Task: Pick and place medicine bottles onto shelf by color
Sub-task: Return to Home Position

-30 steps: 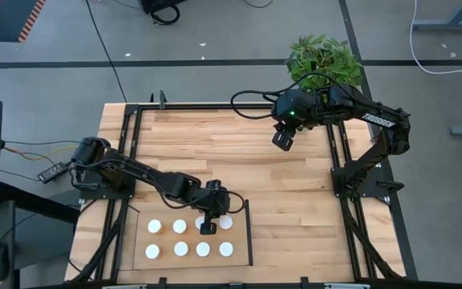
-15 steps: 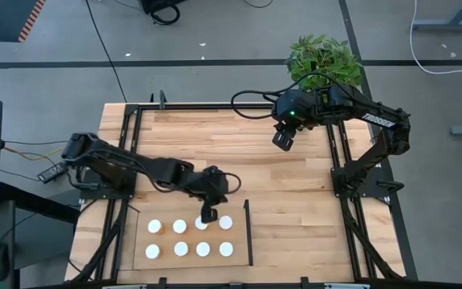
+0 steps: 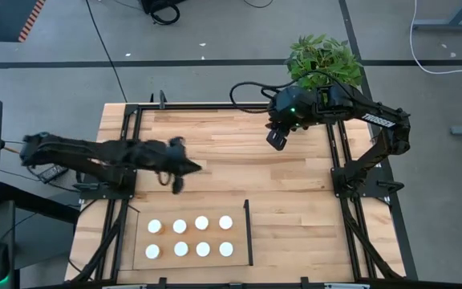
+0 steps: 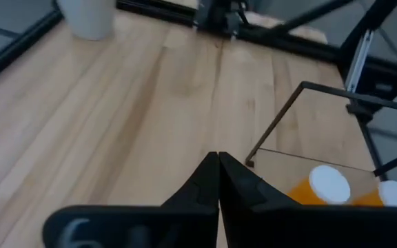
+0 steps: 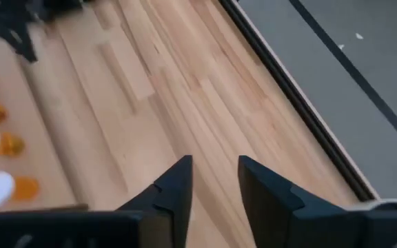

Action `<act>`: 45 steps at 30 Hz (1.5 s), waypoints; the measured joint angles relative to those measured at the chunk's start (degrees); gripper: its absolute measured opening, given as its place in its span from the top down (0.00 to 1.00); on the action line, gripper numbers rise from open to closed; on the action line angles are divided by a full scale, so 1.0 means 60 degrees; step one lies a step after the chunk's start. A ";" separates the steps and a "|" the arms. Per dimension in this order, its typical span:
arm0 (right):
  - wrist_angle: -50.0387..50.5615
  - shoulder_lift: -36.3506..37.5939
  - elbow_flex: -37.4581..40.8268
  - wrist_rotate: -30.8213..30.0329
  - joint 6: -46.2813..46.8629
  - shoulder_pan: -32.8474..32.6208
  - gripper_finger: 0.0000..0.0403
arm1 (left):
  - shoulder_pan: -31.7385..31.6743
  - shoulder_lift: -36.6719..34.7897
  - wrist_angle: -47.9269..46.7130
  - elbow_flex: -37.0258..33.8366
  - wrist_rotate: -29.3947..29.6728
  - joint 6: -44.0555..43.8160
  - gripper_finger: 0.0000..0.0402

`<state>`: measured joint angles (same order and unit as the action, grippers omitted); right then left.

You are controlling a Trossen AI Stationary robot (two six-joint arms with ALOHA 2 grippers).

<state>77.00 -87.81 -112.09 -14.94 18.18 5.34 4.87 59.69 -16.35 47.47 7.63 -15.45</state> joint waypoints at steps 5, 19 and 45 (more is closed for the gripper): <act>-0.0909 0.0347 0.0814 0.0170 0.0212 0.0004 0.82 | -0.0573 -0.2511 0.0232 -0.1631 -0.0162 -0.0072 0.99; -0.6687 0.5834 0.9096 0.1084 0.3204 0.0605 0.95 | -0.0850 -0.6211 -0.0248 -0.3732 0.0045 -0.0887 0.99; -1.5826 1.0031 1.7444 0.1987 0.2790 0.1351 0.95 | -0.0846 -0.9408 0.2662 -0.7587 0.1133 -0.1650 1.00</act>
<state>-17.95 -27.62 -7.43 -3.02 34.92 13.45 -0.21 3.25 -0.37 1.95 14.42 -25.35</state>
